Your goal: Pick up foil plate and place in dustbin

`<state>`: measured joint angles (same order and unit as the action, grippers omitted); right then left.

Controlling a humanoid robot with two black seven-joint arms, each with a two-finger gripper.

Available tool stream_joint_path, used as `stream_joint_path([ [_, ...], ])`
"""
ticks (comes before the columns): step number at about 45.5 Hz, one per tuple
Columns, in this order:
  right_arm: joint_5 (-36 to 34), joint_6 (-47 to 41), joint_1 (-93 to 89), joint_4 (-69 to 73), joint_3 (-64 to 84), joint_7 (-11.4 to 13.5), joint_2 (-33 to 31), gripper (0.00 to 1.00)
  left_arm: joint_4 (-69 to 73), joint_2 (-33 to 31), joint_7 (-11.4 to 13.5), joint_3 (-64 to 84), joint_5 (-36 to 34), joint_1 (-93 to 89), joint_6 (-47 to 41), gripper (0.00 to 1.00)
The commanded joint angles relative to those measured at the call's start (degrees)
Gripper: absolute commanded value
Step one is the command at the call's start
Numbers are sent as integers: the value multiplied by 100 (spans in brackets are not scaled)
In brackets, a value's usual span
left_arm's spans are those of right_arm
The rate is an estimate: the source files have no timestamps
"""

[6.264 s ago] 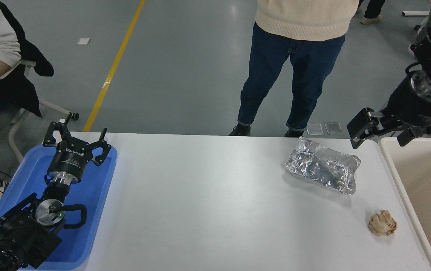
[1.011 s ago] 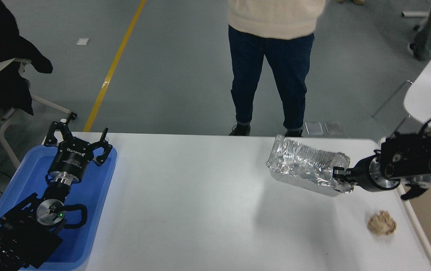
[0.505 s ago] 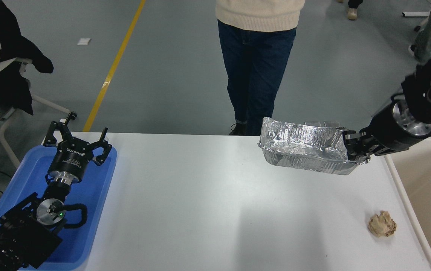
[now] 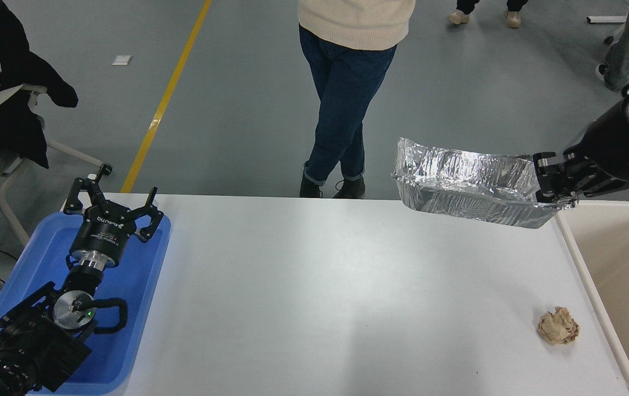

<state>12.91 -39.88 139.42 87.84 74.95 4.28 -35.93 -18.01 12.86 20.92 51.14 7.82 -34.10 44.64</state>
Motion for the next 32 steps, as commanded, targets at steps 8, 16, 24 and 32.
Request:
stream_joint_path([
  [8, 71, -20, 85, -697, 1828, 3, -1223, 0, 0, -3, 0, 1, 0, 0, 1, 100],
  [16, 71, -11, 24, -1137, 2594, 3, -1512, 0, 0, -3, 0, 1, 0, 0, 1, 100],
  [24, 54, 120, -643, -1945, 2393, 3, -2119, 0, 0, 6, 0, 1, 0, 0, 1, 100],
  [32, -43, 577, -2566, -2885, 1243, 3, -2234, 0, 0, 6, 9, 1, 0, 0, 1, 100],
])
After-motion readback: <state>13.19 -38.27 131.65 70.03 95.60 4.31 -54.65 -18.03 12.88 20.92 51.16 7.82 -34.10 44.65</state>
